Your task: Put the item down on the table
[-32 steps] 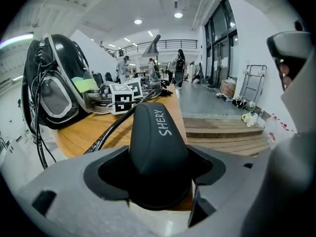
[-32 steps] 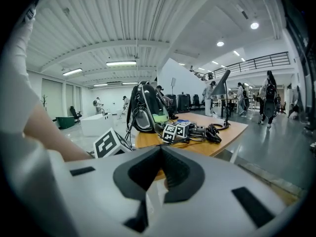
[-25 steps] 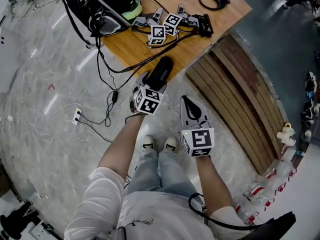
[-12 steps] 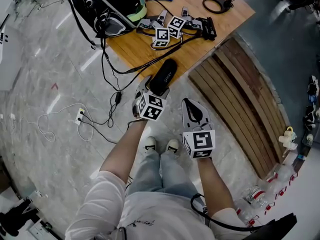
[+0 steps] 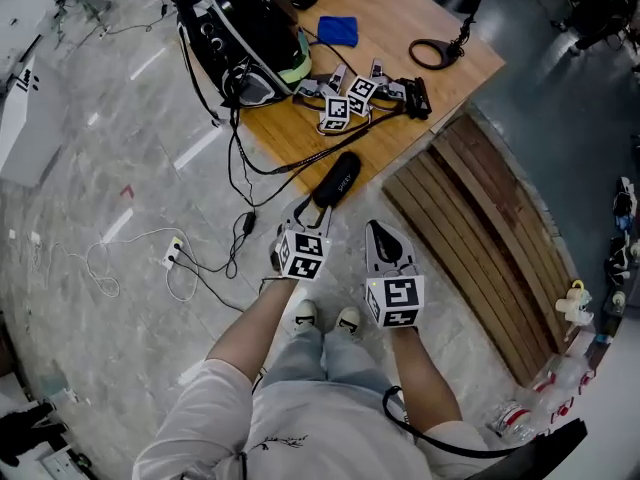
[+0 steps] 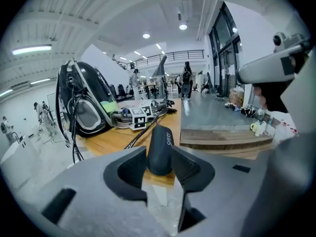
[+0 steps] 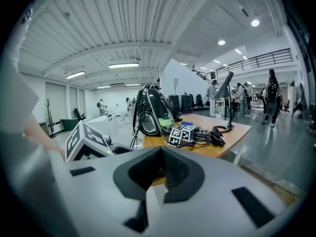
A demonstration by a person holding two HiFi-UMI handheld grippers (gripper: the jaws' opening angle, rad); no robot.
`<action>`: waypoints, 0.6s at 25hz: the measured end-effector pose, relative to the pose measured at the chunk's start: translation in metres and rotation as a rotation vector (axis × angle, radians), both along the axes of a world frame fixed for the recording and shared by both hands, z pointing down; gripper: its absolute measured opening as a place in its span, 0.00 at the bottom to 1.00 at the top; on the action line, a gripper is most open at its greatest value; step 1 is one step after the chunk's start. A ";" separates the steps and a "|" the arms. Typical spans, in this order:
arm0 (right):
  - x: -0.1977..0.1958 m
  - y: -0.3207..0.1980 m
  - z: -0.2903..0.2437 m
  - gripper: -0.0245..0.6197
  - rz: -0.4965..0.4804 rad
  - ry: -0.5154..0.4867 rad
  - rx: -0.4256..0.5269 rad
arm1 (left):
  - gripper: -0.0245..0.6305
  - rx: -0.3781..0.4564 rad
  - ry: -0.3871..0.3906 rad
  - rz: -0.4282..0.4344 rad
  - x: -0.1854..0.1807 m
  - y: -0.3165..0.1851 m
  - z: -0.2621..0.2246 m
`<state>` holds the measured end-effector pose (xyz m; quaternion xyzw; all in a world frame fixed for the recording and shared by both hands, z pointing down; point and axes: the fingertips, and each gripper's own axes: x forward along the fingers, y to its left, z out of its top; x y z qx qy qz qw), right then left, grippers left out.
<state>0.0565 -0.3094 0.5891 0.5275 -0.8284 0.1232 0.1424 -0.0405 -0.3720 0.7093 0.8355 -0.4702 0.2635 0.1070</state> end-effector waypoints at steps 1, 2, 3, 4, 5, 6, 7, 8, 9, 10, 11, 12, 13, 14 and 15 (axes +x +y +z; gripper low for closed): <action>-0.003 0.004 -0.007 0.05 -0.014 0.004 0.008 | 0.24 0.017 0.006 -0.009 -0.002 0.004 -0.012; -0.005 0.006 -0.015 0.05 -0.028 0.007 0.018 | 0.17 0.039 0.007 -0.014 -0.003 0.007 -0.025; -0.006 0.008 -0.022 0.05 -0.040 0.010 0.025 | 0.10 0.062 0.006 -0.016 -0.004 0.010 -0.040; -0.007 0.011 -0.029 0.05 -0.051 0.012 0.025 | 0.05 0.082 0.006 -0.016 -0.004 0.015 -0.054; -0.007 0.016 -0.034 0.05 -0.062 0.017 0.019 | 0.05 0.098 0.009 -0.016 -0.004 0.020 -0.069; -0.008 0.022 -0.038 0.05 -0.075 0.026 0.013 | 0.05 0.109 0.015 -0.017 -0.005 0.028 -0.083; -0.010 0.029 -0.042 0.05 -0.087 0.037 0.009 | 0.05 0.117 0.025 -0.020 -0.007 0.036 -0.097; -0.011 0.036 -0.045 0.05 -0.098 0.045 0.007 | 0.05 0.121 0.042 -0.024 -0.009 0.046 -0.111; -0.012 0.044 -0.049 0.05 -0.105 0.045 0.001 | 0.05 0.123 0.065 -0.025 -0.010 0.057 -0.125; -0.011 0.053 -0.052 0.04 -0.108 0.037 -0.009 | 0.05 0.126 0.093 -0.024 -0.009 0.069 -0.138; -0.011 0.060 -0.056 0.04 -0.108 0.021 -0.021 | 0.05 0.132 0.120 -0.022 -0.009 0.081 -0.152; -0.010 0.067 -0.059 0.04 -0.106 -0.001 -0.034 | 0.05 0.145 0.142 -0.021 -0.008 0.092 -0.165; -0.010 0.072 -0.063 0.04 -0.101 -0.026 -0.043 | 0.05 0.160 0.157 -0.024 -0.009 0.102 -0.176; -0.010 0.076 -0.068 0.04 -0.096 -0.047 -0.044 | 0.05 0.174 0.166 -0.032 -0.010 0.110 -0.185; -0.011 0.080 -0.072 0.04 -0.091 -0.065 -0.040 | 0.05 0.182 0.173 -0.045 -0.013 0.118 -0.190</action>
